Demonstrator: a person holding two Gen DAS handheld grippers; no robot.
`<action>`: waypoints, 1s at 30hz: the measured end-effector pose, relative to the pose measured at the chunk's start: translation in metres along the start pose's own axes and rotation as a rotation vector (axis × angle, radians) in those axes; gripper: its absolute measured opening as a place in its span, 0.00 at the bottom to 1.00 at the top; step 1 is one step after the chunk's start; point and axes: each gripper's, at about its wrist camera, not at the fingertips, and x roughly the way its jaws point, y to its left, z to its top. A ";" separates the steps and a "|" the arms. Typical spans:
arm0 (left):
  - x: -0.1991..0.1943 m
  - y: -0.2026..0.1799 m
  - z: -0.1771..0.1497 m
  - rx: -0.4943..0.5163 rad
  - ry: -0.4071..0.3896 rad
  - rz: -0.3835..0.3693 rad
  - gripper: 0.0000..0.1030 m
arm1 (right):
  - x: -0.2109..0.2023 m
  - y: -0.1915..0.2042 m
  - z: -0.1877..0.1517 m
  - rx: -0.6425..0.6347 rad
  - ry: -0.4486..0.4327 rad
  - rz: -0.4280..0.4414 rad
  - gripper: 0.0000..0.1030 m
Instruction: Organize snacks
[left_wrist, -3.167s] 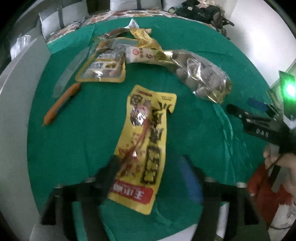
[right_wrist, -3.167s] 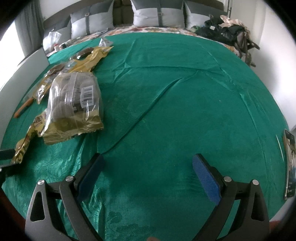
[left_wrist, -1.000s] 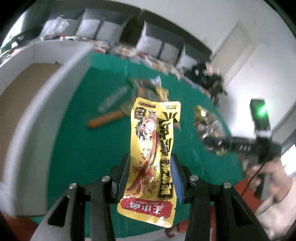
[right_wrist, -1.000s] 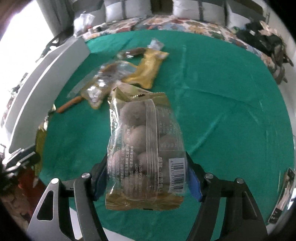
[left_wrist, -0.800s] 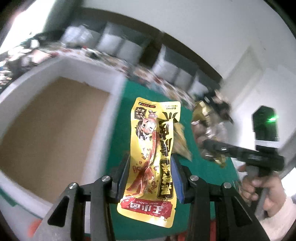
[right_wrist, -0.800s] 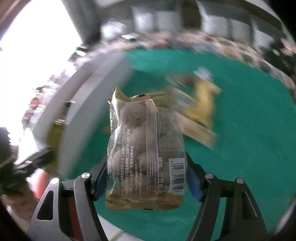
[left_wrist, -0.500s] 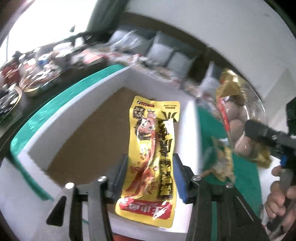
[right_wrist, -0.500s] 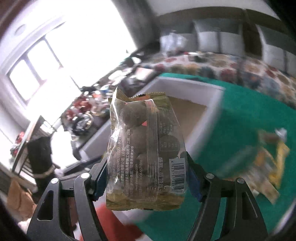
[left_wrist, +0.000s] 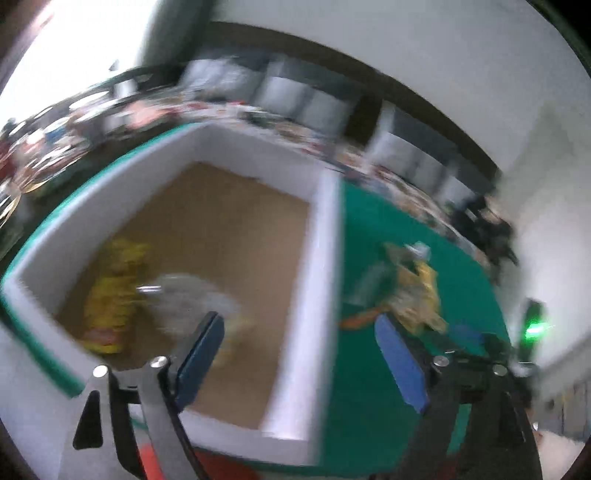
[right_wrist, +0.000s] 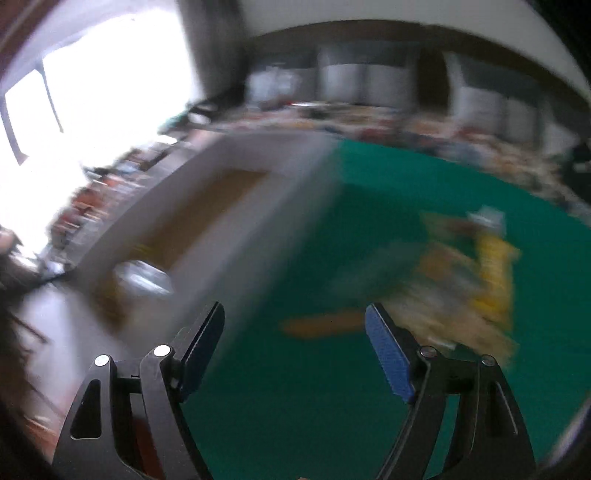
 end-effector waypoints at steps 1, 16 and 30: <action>0.007 -0.020 -0.002 0.035 0.013 -0.020 0.88 | 0.002 -0.023 -0.016 0.016 0.022 -0.052 0.79; 0.214 -0.142 -0.073 0.220 0.234 0.160 0.92 | 0.018 -0.237 -0.091 0.320 0.100 -0.351 0.79; 0.237 -0.148 -0.081 0.283 0.147 0.255 1.00 | 0.023 -0.255 -0.096 0.325 0.067 -0.315 0.93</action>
